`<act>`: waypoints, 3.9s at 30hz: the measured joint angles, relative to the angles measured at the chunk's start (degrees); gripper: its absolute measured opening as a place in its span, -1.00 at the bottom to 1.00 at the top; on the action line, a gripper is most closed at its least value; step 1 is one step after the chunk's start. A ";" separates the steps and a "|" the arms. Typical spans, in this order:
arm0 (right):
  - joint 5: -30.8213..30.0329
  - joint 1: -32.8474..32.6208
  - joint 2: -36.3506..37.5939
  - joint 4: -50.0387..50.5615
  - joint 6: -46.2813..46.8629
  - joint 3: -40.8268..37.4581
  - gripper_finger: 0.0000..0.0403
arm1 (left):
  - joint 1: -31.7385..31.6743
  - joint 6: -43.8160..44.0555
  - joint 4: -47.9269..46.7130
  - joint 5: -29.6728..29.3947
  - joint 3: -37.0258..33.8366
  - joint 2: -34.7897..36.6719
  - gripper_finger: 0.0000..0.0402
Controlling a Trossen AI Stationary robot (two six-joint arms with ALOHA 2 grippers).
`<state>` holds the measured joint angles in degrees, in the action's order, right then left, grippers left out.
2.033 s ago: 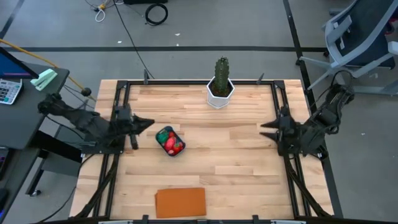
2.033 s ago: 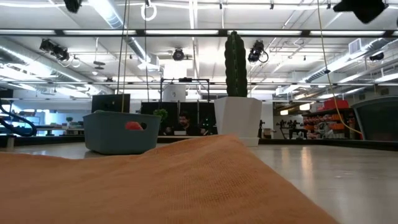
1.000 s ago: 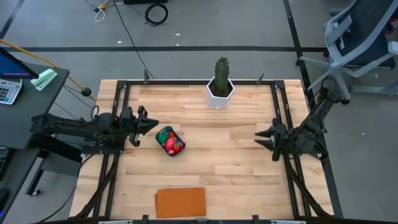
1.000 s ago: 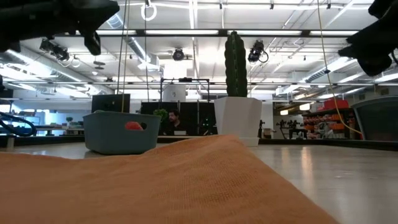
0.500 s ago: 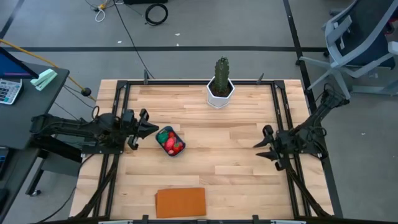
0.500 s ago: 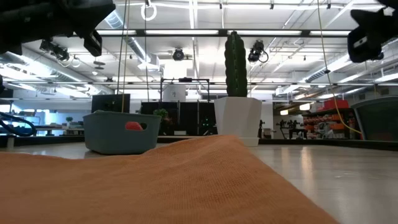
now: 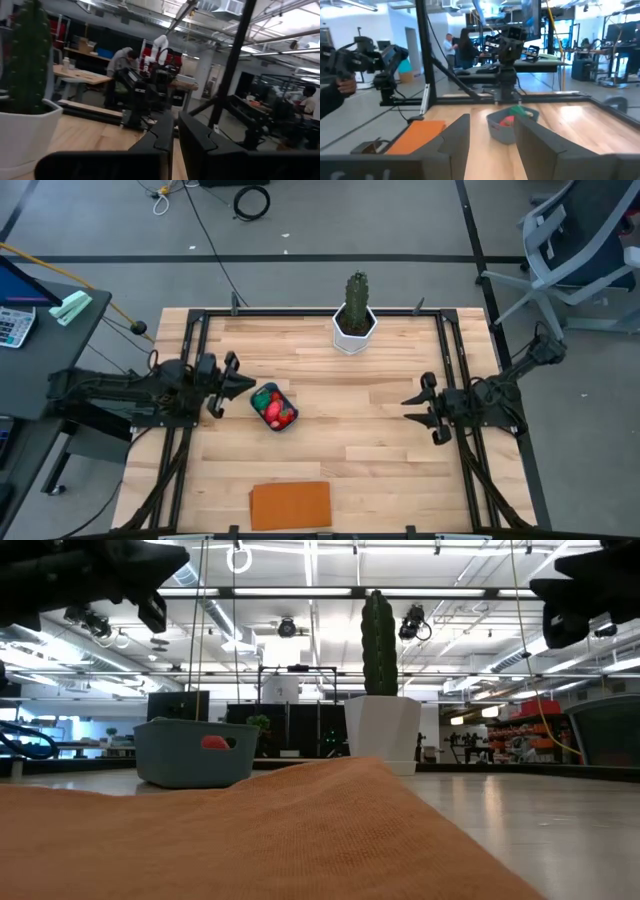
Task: Pick and placing Produce into tupperware
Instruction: Return to Home Position
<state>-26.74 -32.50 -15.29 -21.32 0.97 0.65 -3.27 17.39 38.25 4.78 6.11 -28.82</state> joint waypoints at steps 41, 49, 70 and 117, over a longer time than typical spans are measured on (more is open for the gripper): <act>9.09 15.62 3.35 12.50 13.82 5.08 -0.21 | 2.70 0.98 -7.32 -1.02 -4.61 -0.02 -0.91; 9.09 15.62 3.35 12.52 14.01 5.08 -0.21 | 2.82 1.48 -9.83 -1.07 -4.61 -0.02 -0.82; 9.06 15.62 3.33 12.78 13.95 5.08 -0.21 | 2.82 7.33 -13.37 -0.69 -4.61 7.47 -0.89; 9.04 15.61 3.33 12.75 13.91 5.08 -0.21 | 2.86 2.93 -35.25 5.94 -4.72 25.49 -0.84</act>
<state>-17.69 -16.89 -11.97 -8.57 14.87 5.74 -0.40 20.32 3.01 10.72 1.39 -3.33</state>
